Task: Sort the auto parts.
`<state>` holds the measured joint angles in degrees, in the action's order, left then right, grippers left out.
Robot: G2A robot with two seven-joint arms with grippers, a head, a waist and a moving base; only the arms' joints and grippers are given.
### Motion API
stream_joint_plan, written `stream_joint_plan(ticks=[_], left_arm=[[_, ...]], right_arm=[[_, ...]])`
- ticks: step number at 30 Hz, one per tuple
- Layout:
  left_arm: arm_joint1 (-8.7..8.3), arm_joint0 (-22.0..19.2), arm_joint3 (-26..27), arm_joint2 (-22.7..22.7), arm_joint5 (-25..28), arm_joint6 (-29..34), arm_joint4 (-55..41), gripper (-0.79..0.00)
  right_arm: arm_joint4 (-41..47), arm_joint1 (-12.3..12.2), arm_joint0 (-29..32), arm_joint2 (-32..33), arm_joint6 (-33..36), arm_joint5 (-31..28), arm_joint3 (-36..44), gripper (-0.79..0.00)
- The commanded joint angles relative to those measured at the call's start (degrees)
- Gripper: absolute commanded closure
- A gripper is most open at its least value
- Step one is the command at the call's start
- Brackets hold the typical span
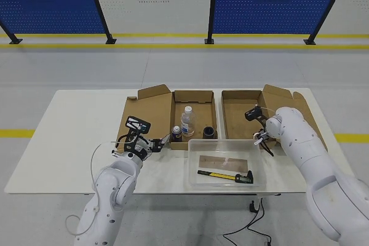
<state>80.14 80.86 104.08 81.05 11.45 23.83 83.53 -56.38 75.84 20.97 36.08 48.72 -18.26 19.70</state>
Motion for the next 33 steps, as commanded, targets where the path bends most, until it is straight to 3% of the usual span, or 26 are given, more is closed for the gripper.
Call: stream_joint_plan(ticks=[1, 4, 14, 20, 23, 25, 28, 33], left_arm=[[0.00, 0.00, 0.00, 0.00, 0.00, 0.00, 0.00, -0.785], [0.00, 0.00, 0.00, 0.00, 0.00, 0.00, 0.00, -0.785], [0.00, 0.00, 0.00, 0.00, 0.00, 0.00, 0.00, -0.785], [0.00, 0.00, 0.00, 0.00, 0.00, 0.00, 0.00, -0.785], [0.00, 0.00, 0.00, 0.00, 0.00, 0.00, 0.00, -0.785], [0.00, 0.00, 0.00, 0.00, 0.00, 0.00, 0.00, -0.785], [0.00, 0.00, 0.00, 0.00, 0.00, 0.00, 0.00, -0.785], [0.00, 0.00, 0.00, 0.00, 0.00, 0.00, 0.00, -0.785]], right_arm=[[0.04, 0.10, -0.05, 0.09, -0.27, -0.08, -0.24, -0.151], [0.07, 0.28, -0.28, 0.29, -0.44, -0.17, -0.55, -0.185], [1.96, 0.04, -3.17, 2.37, -1.86, -2.07, -0.01, -0.166], [3.40, -1.35, -5.75, 4.39, 0.15, -10.41, 5.52, -0.172], [1.89, -2.72, -4.99, 4.82, 1.24, -16.31, 10.45, -0.163], [1.16, -3.75, -3.70, 5.25, 3.48, -19.05, 14.47, -0.117], [1.17, -5.84, -0.80, 6.78, 9.49, -23.14, 22.70, -0.099], [1.36, -9.81, 4.89, 10.74, 15.51, -21.80, 37.86, -0.077]])
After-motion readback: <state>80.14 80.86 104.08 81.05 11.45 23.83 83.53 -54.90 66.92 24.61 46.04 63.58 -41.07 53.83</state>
